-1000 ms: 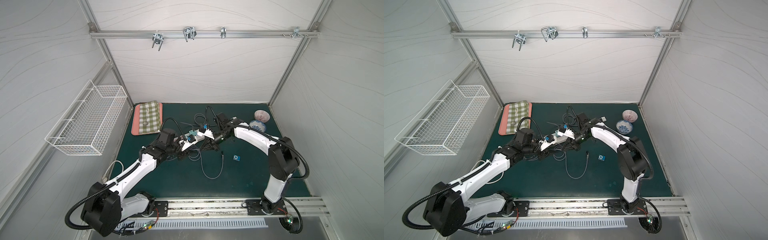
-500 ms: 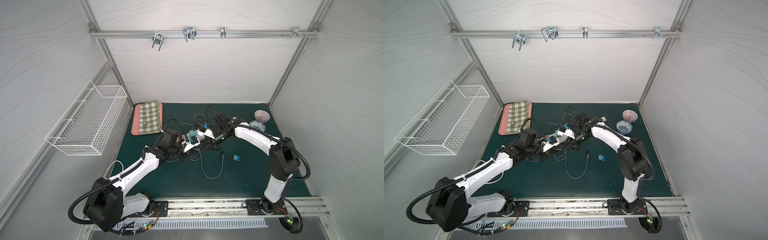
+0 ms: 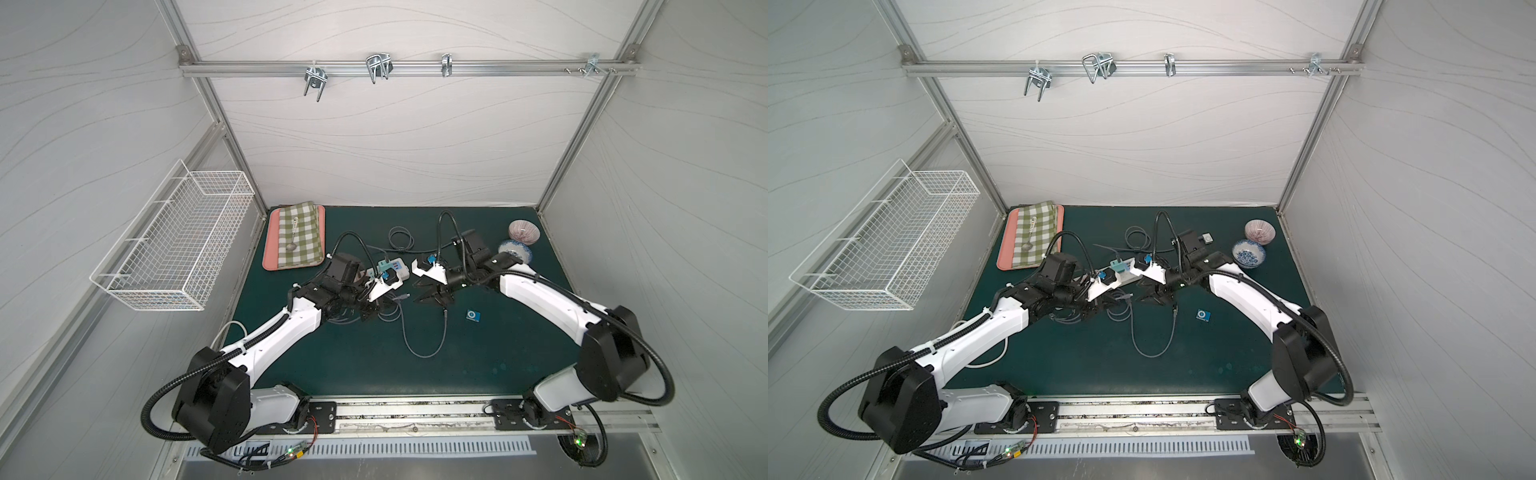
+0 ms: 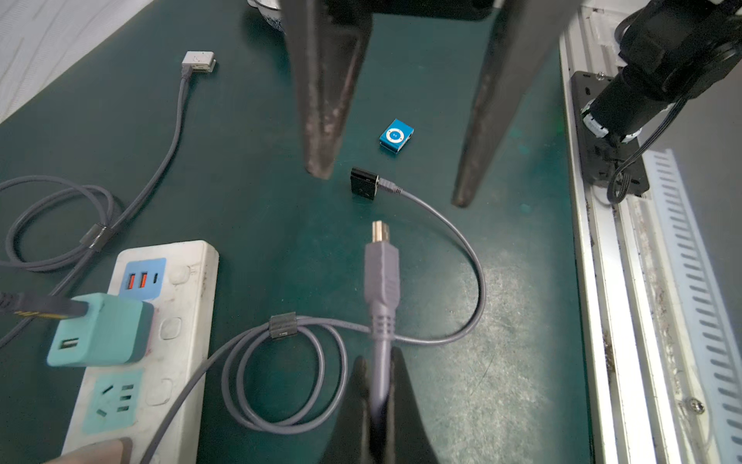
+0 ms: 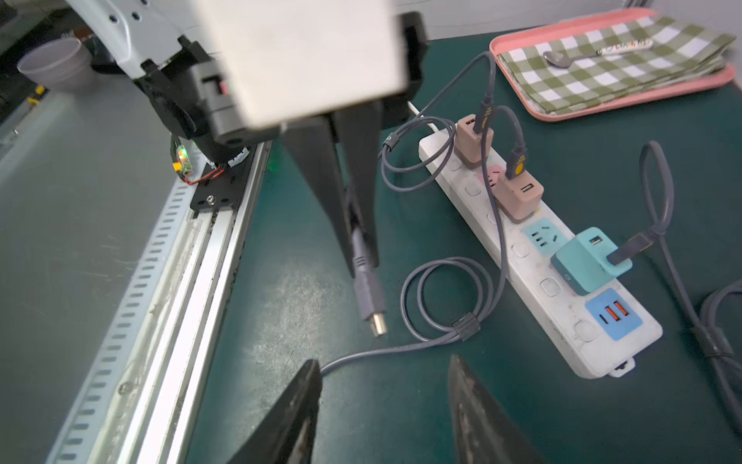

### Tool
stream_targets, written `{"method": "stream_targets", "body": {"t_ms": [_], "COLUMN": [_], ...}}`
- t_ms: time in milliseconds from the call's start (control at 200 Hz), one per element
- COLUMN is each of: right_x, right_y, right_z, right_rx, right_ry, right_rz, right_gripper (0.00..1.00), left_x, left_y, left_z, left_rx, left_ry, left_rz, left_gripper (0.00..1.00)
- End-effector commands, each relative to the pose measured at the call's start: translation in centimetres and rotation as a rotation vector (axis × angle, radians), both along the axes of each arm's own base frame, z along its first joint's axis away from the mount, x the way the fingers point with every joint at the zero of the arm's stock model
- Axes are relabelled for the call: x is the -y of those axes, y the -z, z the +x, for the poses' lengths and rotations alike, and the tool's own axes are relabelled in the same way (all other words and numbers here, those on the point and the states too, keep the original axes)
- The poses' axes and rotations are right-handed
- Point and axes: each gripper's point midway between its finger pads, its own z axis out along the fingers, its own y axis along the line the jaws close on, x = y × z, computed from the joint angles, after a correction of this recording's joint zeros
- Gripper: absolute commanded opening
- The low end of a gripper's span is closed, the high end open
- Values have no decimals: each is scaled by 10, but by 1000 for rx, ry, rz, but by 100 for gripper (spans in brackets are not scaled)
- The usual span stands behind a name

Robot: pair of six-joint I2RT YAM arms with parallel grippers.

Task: Charge mp3
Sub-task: Pick up the charging cable from the center of the board.

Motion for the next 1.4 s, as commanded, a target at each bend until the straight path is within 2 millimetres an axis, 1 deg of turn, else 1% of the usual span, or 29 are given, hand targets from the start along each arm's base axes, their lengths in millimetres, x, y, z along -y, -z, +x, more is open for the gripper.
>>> {"method": "stream_targets", "body": {"t_ms": [0, 140, 305, 415, 470, 545, 610, 720, 775, 810, 910, 1045, 1165, 1310, 1395], "right_x": [-8, -17, -22, -20, -18, -18, -20, -24, -24, -24, -24, -22, -20, -21, -22], "right_y": [9, 11, 8, 10, 8, 4, 6, 9, 7, 6, 3, 1, -2, -1, 0], "right_z": [6, 4, 15, 26, 28, 21, 13, 10, 11, 10, 8, 12, 13, 5, -1], "right_rx": [235, 335, 389, 416, 435, 459, 481, 528, 552, 560, 567, 589, 607, 615, 614], "right_ry": [-35, -35, 20, 75, 92, 65, 27, 40, 58, 60, 61, 91, 102, 64, 39], "right_rz": [-6, -5, -8, -25, -21, -4, -18, -34, -25, -17, -10, -13, -5, -8, -9], "right_gripper": [52, 52, 52, 51, 50, 47, 43, 39, 33, 30, 30, 30, 32, 29, 29], "left_x": [11, 13, 12, 12, 11, 11, 10, 10, 10, 10, 10, 9, 9, 9, 10], "left_y": [-17, -19, -18, -18, -17, -16, -14, -13, -13, -13, -11, -9, -7, -6, -7], "left_z": [-1, -3, -6, -9, -10, -9, -8, -8, -7, -7, -7, -6, -7, -5, -3], "left_rx": [-50, -75, -82, -88, -89, -91, -94, -103, -104, -104, -109, -116, -119, -122, -117], "left_ry": [41, 53, 58, 64, 64, 60, 53, 50, 50, 50, 47, 41, 39, 30, 25], "left_rz": [-39, -49, -45, -45, -44, -41, -33, -26, -26, -25, -22, -15, -13, -15, -19], "left_gripper": [0, 0, 0, 0, 0, 0, 0, 0, 0, 0, 0, 0, 0, 0, 0]}}
